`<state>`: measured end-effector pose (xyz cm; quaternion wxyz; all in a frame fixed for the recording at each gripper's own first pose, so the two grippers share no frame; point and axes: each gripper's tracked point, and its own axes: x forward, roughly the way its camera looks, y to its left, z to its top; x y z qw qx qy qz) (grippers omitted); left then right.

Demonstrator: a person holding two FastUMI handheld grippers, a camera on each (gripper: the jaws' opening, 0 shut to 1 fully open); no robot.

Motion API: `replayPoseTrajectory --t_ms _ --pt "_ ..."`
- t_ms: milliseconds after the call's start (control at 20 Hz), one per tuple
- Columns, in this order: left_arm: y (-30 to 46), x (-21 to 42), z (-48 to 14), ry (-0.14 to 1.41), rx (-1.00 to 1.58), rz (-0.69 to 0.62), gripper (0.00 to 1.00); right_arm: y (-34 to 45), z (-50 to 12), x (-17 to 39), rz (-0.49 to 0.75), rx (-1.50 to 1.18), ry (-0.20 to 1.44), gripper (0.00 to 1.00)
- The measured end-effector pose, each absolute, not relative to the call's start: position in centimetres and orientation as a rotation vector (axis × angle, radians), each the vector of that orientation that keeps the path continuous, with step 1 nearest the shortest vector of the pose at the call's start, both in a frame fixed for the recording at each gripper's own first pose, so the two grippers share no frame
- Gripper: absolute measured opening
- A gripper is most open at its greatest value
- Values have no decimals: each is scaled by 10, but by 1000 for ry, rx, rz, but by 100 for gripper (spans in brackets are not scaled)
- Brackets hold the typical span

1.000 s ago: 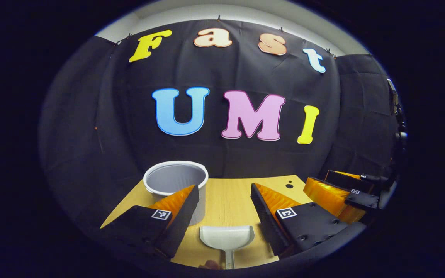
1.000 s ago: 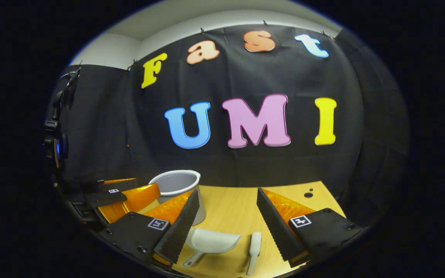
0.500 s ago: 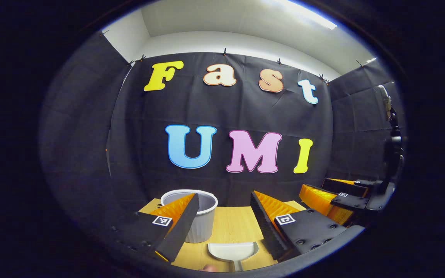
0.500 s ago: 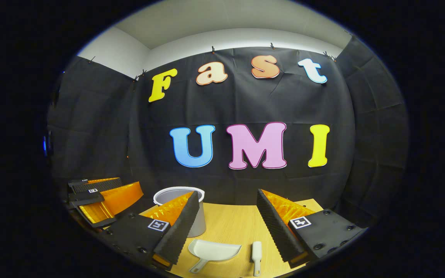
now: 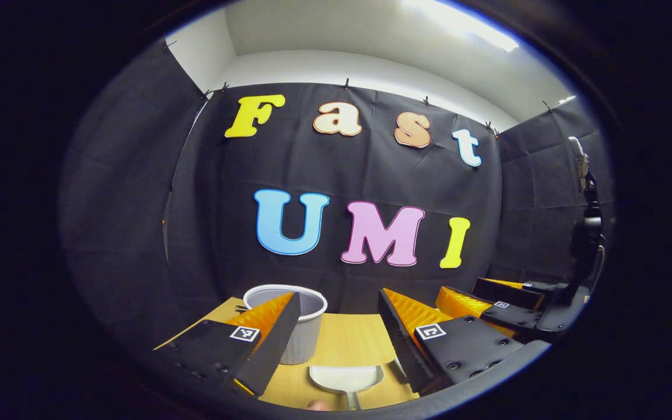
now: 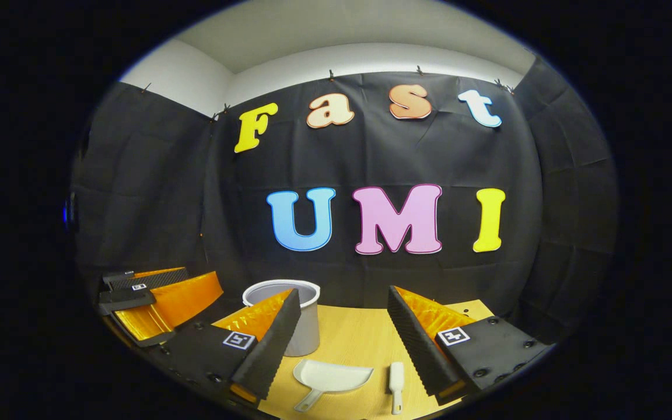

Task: Pick up the small broom and dustpan from the desktop, sweep the trash into the dustpan with the broom, and then empty the trash into the garbage bin.

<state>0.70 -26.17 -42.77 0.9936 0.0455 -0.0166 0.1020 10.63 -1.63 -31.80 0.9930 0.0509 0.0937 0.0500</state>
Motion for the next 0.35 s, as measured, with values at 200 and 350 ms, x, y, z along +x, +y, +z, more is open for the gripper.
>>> replayPoseTrajectory --t_ms 200,350 --pt "-260 -1 -424 -46 91 220 80 -11 -316 106 121 113 184 97" --pt "-259 -1 -426 -34 80 223 80 -11 -316 106 129 100 184 98"
